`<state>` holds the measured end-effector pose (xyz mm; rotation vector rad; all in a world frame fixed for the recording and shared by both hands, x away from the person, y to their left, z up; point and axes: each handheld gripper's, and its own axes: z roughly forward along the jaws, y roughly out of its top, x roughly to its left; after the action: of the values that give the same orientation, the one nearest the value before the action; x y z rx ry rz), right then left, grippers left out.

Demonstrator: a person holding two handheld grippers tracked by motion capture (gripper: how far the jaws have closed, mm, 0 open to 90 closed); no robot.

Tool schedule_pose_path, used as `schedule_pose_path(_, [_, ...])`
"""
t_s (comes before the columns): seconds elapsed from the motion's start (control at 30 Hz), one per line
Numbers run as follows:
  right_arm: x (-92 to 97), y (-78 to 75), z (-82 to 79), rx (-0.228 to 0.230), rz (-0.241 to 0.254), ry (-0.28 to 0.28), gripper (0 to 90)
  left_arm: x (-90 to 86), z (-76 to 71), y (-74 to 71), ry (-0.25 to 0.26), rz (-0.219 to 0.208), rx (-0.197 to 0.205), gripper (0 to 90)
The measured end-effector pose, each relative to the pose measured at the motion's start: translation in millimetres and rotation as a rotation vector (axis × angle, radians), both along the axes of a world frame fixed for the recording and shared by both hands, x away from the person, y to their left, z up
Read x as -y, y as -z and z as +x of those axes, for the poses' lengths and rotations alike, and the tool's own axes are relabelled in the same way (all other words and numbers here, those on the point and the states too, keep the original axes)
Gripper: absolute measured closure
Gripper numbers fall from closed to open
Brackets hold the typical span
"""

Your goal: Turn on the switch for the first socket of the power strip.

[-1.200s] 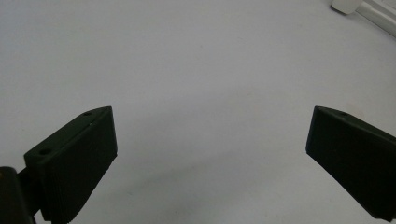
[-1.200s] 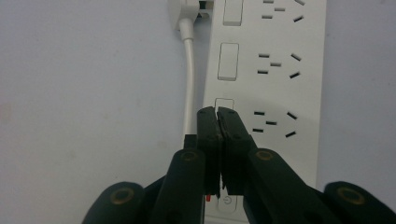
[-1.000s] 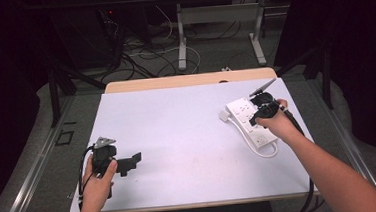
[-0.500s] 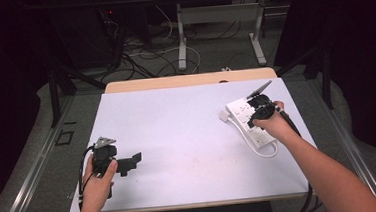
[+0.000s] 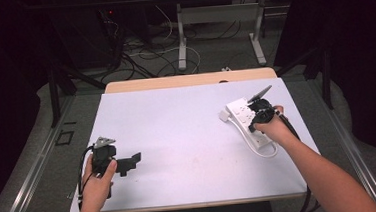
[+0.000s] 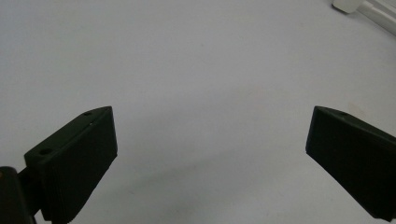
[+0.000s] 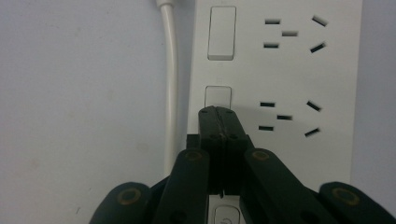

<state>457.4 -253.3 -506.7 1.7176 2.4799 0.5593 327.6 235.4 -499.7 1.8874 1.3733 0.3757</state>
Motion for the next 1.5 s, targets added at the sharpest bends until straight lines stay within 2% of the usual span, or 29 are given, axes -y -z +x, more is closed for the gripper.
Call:
schedule_pose_path(0.13, [-1.0, -1.1, -0.7, -0.004, -0.020, -0.005, 90.0, 0.0, 0.1, 0.3, 0.003, 0.003, -0.002, 1.8])
schedule_pose_path(0.27, [-0.4, 0.1, -0.4, 0.008, -0.003, 0.000, 90.0, 0.7, 0.4, 0.5, 0.004, 0.002, -0.004, 1.8])
schedule_pose_path(0.37, [-0.2, -0.7, -0.2, -0.003, -0.006, 0.000, 90.0, 0.5, 0.6, 0.2, 0.007, 0.004, -0.010, 1.8])
schedule_pose_path(0.4, [0.0, 0.4, -0.2, 0.011, 0.006, 0.000, 90.0, 0.7, 0.6, 0.2, 0.005, 0.002, -0.009, 1.8])
schedule_pose_path(0.5, [1.3, -1.4, 0.2, -0.003, -0.012, -0.003, 90.0, 0.9, 0.7, 0.5, -0.001, 0.000, -0.005, 1.8])
schedule_pose_path(0.53, [1.5, -0.9, 0.1, 0.011, 0.001, 0.007, 90.0, 0.9, 0.7, 0.5, -0.001, 0.000, -0.005, 1.8])
schedule_pose_path(0.57, [2.2, 0.9, -0.1, 0.037, 0.037, 0.011, 90.0, 0.9, 0.7, 0.5, 0.000, 0.001, -0.005, 1.8])
schedule_pose_path(0.6, [3.5, -7.7, 1.1, -0.040, -0.063, -0.017, 90.0, 0.9, 0.7, 0.5, 0.000, 0.001, -0.005, 1.8])
schedule_pose_path(0.63, [3.5, -4.0, 0.1, 0.009, -0.006, 0.006, 90.0, 0.9, 0.7, 0.4, -0.001, 0.002, -0.006, 1.8])
schedule_pose_path(0.73, [4.7, -5.4, 0.2, 0.007, 0.002, 0.008, 90.0, 0.9, 1.1, 0.1, 0.001, 0.001, -0.004, 1.8])
schedule_pose_path(0.77, [5.7, -5.7, 0.4, 0.023, 0.014, 0.020, 90.0, 1.0, 1.1, 0.1, 0.000, 0.000, -0.004, 1.8])
schedule_pose_path(0.87, [7.0, -8.7, 0.8, 0.014, 0.010, 0.022, 90.0, 1.1, 1.2, 0.9, 0.001, 0.001, -0.007, 1.8])
schedule_pose_path(0.9, [7.9, -10.5, 0.5, 0.027, 0.020, 0.024, 90.0, 1.1, 1.1, 1.1, 0.003, 0.000, -0.006, 1.8])
schedule_pose_path(1.17, [8.4, -17.5, 0.4, 0.039, 0.022, 0.026, 90.0, 0.5, 1.2, 0.3, -0.004, -0.002, -0.005, 1.8])
schedule_pose_path(1.2, [8.5, -17.4, 0.5, 0.053, 0.030, 0.023, 90.0, 0.6, 1.4, 0.3, -0.001, -0.001, -0.005, 1.8])
schedule_pose_path(1.5, [7.4, -24.6, 0.0, 0.050, 0.021, 0.029, 90.0, 1.1, 1.8, 0.7, 0.001, -0.003, -0.005, 1.8])
